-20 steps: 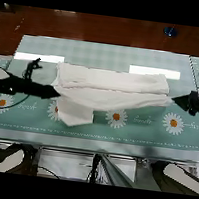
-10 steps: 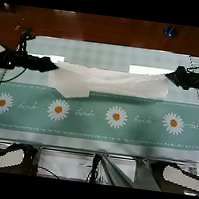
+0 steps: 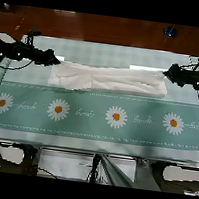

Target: Fold the shirts.

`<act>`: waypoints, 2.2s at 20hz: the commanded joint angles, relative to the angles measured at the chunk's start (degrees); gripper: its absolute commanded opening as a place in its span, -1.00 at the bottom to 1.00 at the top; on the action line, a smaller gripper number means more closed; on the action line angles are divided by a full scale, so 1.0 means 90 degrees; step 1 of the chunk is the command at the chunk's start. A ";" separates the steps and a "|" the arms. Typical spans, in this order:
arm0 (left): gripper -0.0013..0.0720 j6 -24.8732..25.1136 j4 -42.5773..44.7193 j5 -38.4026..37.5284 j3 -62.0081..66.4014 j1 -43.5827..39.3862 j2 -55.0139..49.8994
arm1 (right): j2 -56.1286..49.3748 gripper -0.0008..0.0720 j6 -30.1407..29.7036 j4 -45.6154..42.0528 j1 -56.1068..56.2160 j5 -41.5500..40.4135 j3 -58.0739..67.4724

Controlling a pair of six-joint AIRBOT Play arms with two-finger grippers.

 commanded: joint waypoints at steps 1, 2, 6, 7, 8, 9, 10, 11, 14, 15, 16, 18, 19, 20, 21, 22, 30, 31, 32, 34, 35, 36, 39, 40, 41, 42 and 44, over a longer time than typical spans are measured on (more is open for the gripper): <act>-0.88 0.0012 0.0000 0.0163 0.0112 0.0000 -0.0367 | -0.0240 -0.93 -0.0053 0.0085 0.0012 -0.0442 0.0036; -0.88 0.0015 0.0000 0.0236 0.0109 -0.0002 -0.0418 | -0.0265 -0.92 -0.0080 0.0075 0.0049 -0.0495 0.0036; -0.12 0.0010 0.0000 0.0384 0.0109 0.0000 -0.0622 | -0.0340 0.12 -0.0253 0.0085 0.0287 -0.0823 0.0036; 0.33 0.0010 0.0002 0.0374 0.0112 0.0015 -0.0627 | -0.0306 0.20 -0.0260 0.0097 0.0282 -0.0818 0.0058; 0.68 0.0010 0.0034 0.0330 0.0151 0.0083 -0.0593 | -0.0221 0.20 -0.0277 0.0015 0.0226 -0.0726 0.0131; 0.71 0.0007 0.0112 0.0180 0.0243 0.0206 -0.0561 | -0.0097 0.20 -0.0274 -0.0126 0.0136 -0.0663 0.0211; 0.70 -0.0017 0.0216 -0.0032 0.0379 0.0386 -0.0527 | 0.0063 0.20 -0.0272 -0.0376 0.0007 -0.0597 0.0308; 0.70 -0.0117 0.0299 -0.0272 0.0510 0.0576 -0.0503 | 0.0168 0.20 -0.0209 -0.0719 -0.0136 -0.0413 0.0444; 0.66 -0.0454 0.0372 -0.1088 0.0763 0.1081 -0.0444 | 0.0160 0.51 0.0294 -0.2045 -0.0503 0.0719 0.0809; 0.66 -0.0466 0.0376 -0.1331 0.0770 0.1173 -0.0423 | 0.0107 0.61 0.0328 -0.2285 -0.0583 0.1107 0.0806; 0.66 -0.0466 0.0384 -0.1508 0.0770 0.1217 -0.0406 | 0.0007 0.61 0.0323 -0.2392 -0.0653 0.1455 0.0806; 0.66 -0.0466 0.0413 -0.1712 0.0770 0.1212 -0.0398 | -0.0274 0.62 0.0330 -0.2285 -0.0780 0.2033 0.0809; 0.66 -0.0466 0.0415 -0.1734 0.0770 0.1185 -0.0398 | -0.0435 0.62 0.0330 -0.2055 -0.0845 0.2297 0.0809; 0.66 -0.0466 0.0415 -0.1729 0.0770 0.1149 -0.0398 | -0.0617 0.62 0.0299 -0.1715 -0.0901 0.2569 0.0809; 0.65 -0.0464 0.0415 -0.1717 0.0770 0.1107 -0.0398 | -0.0782 0.62 0.0233 -0.1440 -0.0925 0.2739 0.0809; 0.65 -0.0464 0.0413 -0.1702 0.0770 0.1076 -0.0398 | -0.0896 0.62 0.0226 -0.1341 -0.0920 0.2747 0.0809; 0.66 -0.0442 0.0410 -0.1605 0.0770 0.0704 -0.0403 | -0.1460 0.42 0.0243 -0.0464 -0.0308 0.2460 0.0809; 0.65 -0.0444 0.0408 -0.1588 0.0770 0.0631 -0.0401 | -0.1511 0.38 0.0260 -0.0466 -0.0112 0.2395 0.0809; 0.65 -0.0444 0.0408 -0.1591 0.0770 0.0554 -0.0401 | -0.1525 0.20 0.0253 -0.0466 0.0063 0.2280 0.0809; 0.55 -0.0449 0.0401 -0.1620 0.0775 0.0408 -0.0398 | -0.1501 -0.78 0.0231 -0.0435 0.0321 0.2132 0.0911; -0.13 -0.0447 0.0342 -0.1710 0.0777 0.0335 -0.0398 | -0.1455 -0.93 0.0226 -0.0430 0.0362 0.2307 0.1098; -0.62 -0.0444 0.0185 -0.1824 0.0777 0.0270 -0.0398 | -0.1328 -0.93 0.0204 -0.0444 0.0359 0.2511 0.1277; -0.88 -0.0576 -0.1044 -0.1916 0.0775 -0.0053 -0.0401 | -0.0493 -0.93 0.0206 -0.0495 0.0321 0.2895 0.1712; -0.88 -0.0612 -0.1503 -0.1834 0.0775 -0.0253 -0.0398 | -0.0151 -0.93 0.0260 -0.0607 0.0321 0.2943 0.1797; -0.88 -0.0612 -0.1943 -0.1688 0.0775 -0.0534 -0.0401 | 0.0163 -0.93 0.0277 -0.0714 0.0333 0.2948 0.1826; -0.88 -0.0612 -0.2242 -0.1477 0.0775 -0.0882 -0.0401 | 0.0476 -0.93 0.0328 -0.0809 0.0333 0.3009 0.1826; -0.88 -0.0624 -0.2460 -0.0940 0.0775 -0.1642 -0.0408 | 0.0962 -0.93 0.0413 -0.1020 0.0333 0.3315 0.1826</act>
